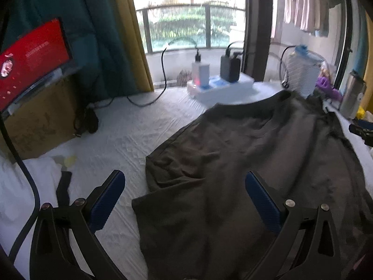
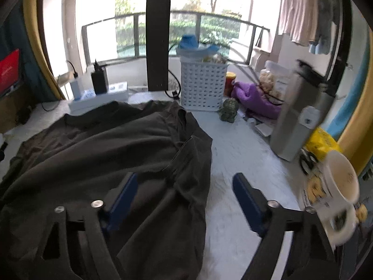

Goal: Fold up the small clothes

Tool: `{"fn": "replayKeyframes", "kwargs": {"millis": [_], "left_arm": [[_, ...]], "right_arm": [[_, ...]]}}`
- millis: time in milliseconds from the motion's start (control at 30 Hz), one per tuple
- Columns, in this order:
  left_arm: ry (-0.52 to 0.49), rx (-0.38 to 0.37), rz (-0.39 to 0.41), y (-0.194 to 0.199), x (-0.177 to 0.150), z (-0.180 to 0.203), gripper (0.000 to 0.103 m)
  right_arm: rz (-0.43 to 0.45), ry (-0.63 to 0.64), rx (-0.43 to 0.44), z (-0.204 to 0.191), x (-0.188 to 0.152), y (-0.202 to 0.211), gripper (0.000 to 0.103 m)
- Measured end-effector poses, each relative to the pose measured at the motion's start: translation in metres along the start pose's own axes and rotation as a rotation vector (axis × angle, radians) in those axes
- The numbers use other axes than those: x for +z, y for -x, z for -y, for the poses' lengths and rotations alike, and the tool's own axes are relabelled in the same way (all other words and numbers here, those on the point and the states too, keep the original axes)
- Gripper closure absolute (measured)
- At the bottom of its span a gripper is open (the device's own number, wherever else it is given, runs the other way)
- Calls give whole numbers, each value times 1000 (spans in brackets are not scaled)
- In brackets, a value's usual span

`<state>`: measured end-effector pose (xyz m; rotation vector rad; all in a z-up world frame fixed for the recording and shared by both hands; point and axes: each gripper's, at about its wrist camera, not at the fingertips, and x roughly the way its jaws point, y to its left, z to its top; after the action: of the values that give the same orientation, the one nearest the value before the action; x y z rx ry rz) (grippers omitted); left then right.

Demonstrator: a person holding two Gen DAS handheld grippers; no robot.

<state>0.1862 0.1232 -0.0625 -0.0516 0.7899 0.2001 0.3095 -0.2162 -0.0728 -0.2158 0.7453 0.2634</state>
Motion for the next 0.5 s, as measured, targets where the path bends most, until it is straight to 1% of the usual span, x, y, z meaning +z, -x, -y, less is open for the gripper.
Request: {"fn": "replayKeyframes", "kwargs": {"millis": [33, 100, 133, 200, 233, 267, 300, 333, 367, 400, 467, 500], "left_arm": [[2, 1, -12, -5, 1, -4, 1], [6, 10, -42, -16, 3, -11, 2], [7, 11, -59, -22, 4, -14, 2], [11, 15, -77, -28, 6, -17, 2], [10, 13, -88, -31, 6, -18, 2], [8, 5, -108, -36, 6, -19, 2], [4, -1, -126, -40, 6, -19, 6], [-6, -14, -137, -44, 5, -18, 11], [-19, -22, -151, -48, 5, -17, 17], [-30, -22, -163, -50, 4, -15, 17], [-51, -26, -170, -55, 3, -11, 17], [-55, -28, -175, -57, 3, -10, 22]], "right_arm": [[-13, 14, 9, -1, 3, -9, 23], [-44, 31, 24, -2, 7, -27, 32], [-60, 36, 29, -3, 8, -36, 38], [-114, 53, 48, -4, 9, -56, 41], [-136, 59, 58, -5, 9, -64, 50], [-152, 64, 54, -4, 7, -71, 57], [-152, 66, 47, -3, 7, -74, 57], [-144, 66, 43, -1, 5, -72, 65], [-134, 64, 27, 1, 4, -71, 83], [-123, 56, -3, 7, 3, -68, 91], [-102, 39, -30, 19, -2, -61, 96], [-103, 34, -56, 25, -6, -59, 97]]}}
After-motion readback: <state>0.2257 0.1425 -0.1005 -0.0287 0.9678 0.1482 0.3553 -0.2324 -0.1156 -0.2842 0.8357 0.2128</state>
